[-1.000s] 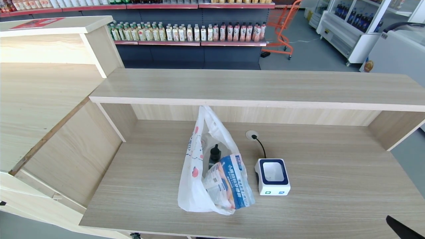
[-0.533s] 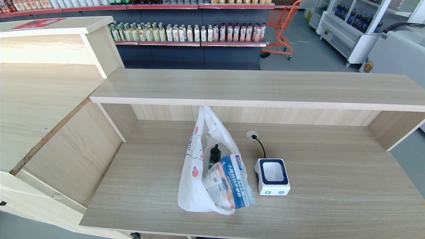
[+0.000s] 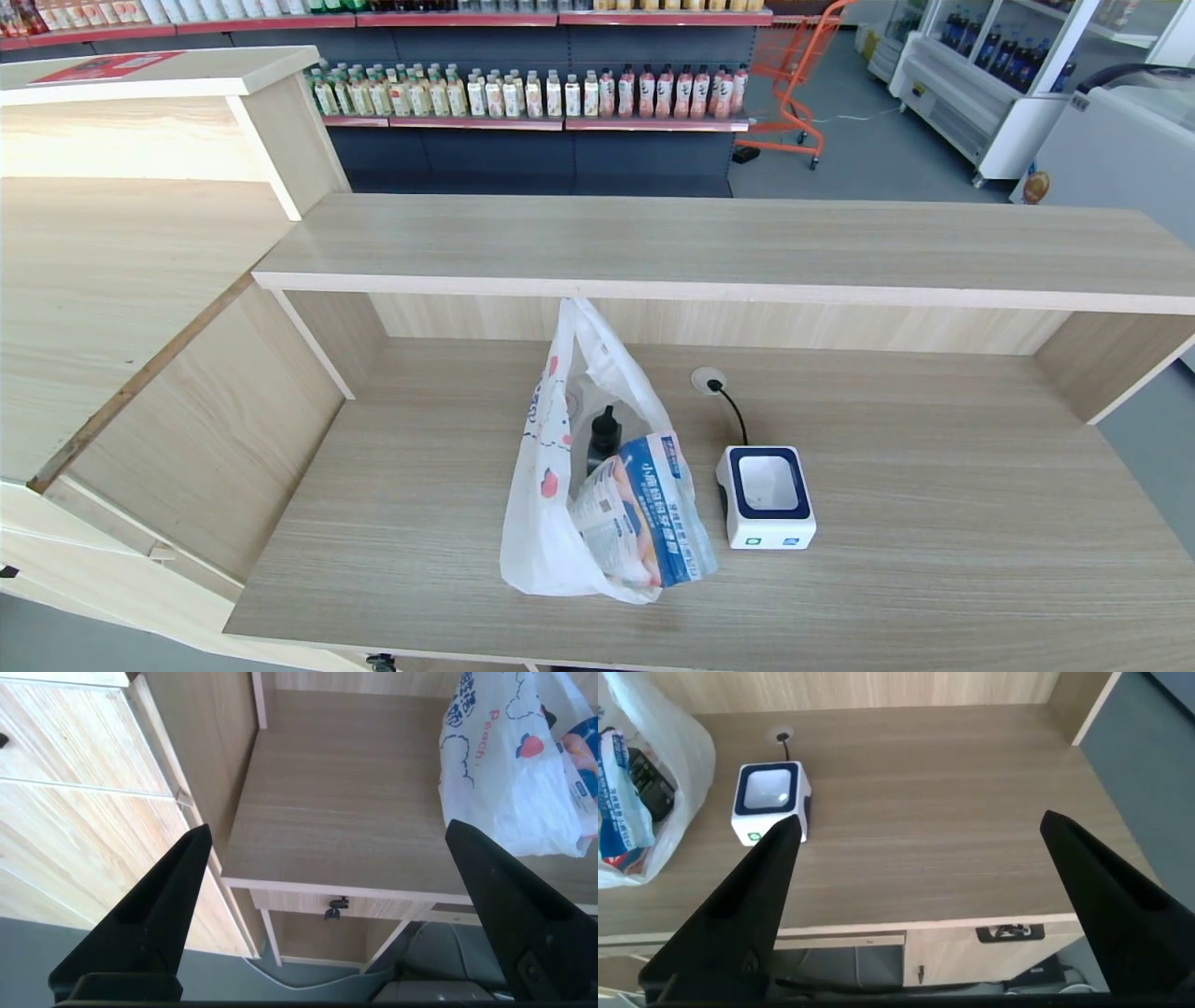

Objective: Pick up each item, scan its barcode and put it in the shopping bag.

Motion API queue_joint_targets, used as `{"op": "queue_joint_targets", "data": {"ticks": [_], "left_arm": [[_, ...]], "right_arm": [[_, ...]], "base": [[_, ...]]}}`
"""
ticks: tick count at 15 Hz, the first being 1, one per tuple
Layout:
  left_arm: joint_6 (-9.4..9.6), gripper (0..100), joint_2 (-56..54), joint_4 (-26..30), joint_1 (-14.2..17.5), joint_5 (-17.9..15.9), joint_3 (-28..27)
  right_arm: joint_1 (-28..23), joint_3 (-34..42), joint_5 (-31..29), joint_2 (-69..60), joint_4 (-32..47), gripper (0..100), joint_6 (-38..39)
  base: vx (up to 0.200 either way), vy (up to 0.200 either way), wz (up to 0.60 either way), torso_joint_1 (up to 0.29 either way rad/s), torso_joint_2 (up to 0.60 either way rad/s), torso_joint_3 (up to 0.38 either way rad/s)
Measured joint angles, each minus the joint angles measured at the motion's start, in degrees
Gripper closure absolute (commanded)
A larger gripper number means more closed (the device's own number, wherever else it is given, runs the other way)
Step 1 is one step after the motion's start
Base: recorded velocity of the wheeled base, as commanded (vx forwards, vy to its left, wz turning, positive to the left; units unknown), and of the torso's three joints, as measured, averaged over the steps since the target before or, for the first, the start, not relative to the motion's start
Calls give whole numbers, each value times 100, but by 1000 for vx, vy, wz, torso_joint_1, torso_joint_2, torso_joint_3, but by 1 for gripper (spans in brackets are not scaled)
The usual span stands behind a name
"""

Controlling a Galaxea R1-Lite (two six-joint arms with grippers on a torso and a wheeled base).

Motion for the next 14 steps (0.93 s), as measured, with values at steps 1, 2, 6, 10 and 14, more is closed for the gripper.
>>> {"op": "queue_joint_targets", "data": {"ticks": [1,2,6,10,14], "left_arm": [[-17,0,0,0,0,-2,0],[-17,0,2,0,0,-2,0],[28,0,0,0,5,-5,0],[62,0,0,2,10,-5,0],[28,0,0,0,10,-5,0]], "right_arm": [[0,0,-5,-2,0,0,-2],[0,0,-5,-5,2,0,-5],[-6,-2,11,-5,0,0,-23],[-1,-2,4,-5,-5,0,-62],[0,0,4,-2,-6,0,-78]], "base": [[0,0,0,0,0,0],[0,-200,0,2,7,7],[0,-200,0,-1,1,0],[0,-200,0,7,1,4],[0,-150,0,1,2,4]]}}
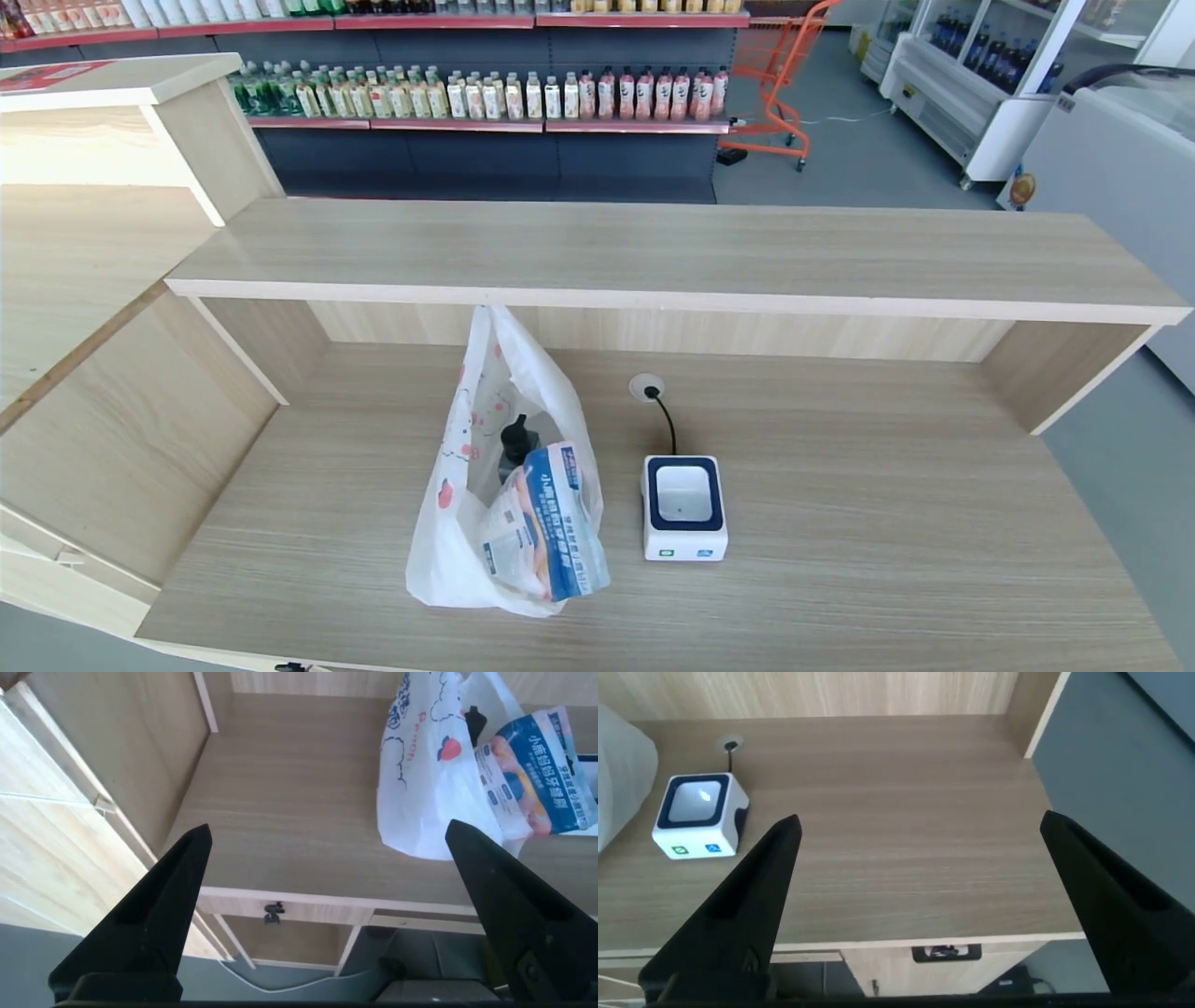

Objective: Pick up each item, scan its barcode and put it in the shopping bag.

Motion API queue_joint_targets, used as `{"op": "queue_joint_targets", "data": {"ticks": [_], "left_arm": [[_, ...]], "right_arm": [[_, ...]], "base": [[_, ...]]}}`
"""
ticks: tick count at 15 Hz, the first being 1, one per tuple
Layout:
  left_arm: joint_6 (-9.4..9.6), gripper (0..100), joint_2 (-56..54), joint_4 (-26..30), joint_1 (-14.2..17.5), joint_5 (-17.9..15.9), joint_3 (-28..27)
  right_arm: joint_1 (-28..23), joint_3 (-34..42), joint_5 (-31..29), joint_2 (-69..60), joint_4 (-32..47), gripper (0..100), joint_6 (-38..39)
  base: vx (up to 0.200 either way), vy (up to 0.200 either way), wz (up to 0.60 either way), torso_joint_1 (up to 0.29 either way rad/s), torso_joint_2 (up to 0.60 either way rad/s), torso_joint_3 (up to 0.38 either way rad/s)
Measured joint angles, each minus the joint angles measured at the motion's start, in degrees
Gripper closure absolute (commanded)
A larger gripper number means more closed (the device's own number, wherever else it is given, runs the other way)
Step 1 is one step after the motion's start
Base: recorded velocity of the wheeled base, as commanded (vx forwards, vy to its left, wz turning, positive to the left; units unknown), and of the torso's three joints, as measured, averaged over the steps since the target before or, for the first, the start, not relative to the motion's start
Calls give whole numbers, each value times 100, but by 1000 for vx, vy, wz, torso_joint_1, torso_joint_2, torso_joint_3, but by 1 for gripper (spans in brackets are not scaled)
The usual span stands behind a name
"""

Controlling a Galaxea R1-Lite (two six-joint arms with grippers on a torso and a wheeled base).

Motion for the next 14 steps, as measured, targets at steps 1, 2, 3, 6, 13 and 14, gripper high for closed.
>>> {"op": "queue_joint_targets", "data": {"ticks": [1,2,3,6,13,14], "left_arm": [[-11,0,0,2,0,2,0],[-16,0,0,2,0,0,0],[-7,0,0,0,2,-1,0],[-11,0,27,0,-10,2,0],[-21,0,0,0,-16,2,0],[-21,0,0,0,-10,2,0]], "right_arm": [[0,0,0,0,-2,0,0],[0,0,-1,2,-2,0,0],[7,0,-4,2,0,0,-1],[-6,-2,11,2,-2,100,-72],[-10,0,21,4,6,100,229],[-6,0,21,2,85,100,617]], "base": [[0,0,0,0,0,0],[0,0,0,0,0,0],[200,0,0,-2,2,2],[133,0,0,0,-2,0],[0,0,0,0,0,0],[0,0,0,0,0,0]]}}
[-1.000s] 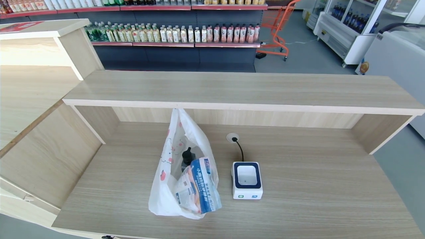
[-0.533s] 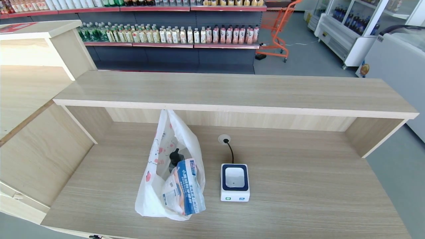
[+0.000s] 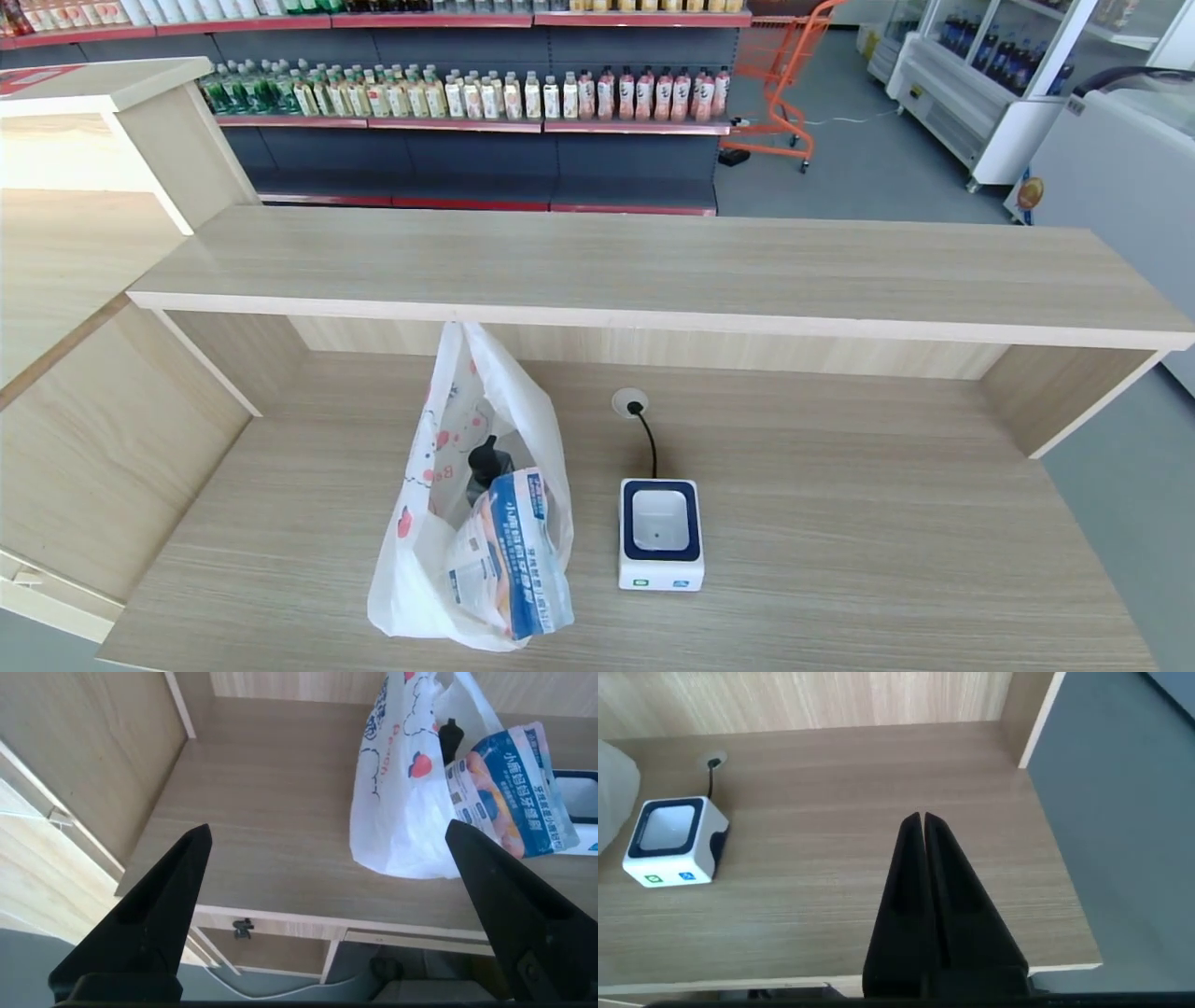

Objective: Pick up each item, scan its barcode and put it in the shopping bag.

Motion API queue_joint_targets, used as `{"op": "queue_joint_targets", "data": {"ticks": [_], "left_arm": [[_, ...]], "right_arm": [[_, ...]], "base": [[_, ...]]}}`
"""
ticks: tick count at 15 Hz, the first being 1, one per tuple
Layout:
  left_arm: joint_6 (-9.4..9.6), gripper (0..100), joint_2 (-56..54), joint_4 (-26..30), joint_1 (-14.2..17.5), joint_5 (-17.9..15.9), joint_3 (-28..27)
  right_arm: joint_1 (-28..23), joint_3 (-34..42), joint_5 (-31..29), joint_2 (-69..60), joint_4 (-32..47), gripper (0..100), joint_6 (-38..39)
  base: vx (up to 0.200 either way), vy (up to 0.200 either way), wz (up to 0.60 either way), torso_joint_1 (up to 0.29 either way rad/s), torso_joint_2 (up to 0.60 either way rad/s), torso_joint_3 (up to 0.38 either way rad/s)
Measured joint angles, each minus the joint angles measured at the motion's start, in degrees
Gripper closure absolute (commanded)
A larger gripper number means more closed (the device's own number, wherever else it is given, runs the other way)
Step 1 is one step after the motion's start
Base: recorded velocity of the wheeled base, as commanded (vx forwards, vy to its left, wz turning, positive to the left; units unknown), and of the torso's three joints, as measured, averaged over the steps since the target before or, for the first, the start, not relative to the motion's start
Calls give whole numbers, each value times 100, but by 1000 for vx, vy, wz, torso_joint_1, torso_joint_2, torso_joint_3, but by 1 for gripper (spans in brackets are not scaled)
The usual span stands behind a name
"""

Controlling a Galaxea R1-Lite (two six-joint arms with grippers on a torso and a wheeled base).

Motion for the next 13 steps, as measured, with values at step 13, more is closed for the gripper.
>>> {"op": "queue_joint_targets", "data": {"ticks": [13], "left_arm": [[0,0,0,0,0,0,0]], "right_arm": [[0,0,173,0,252,100,24]], "base": [[0,0,0,0,0,0]]}}
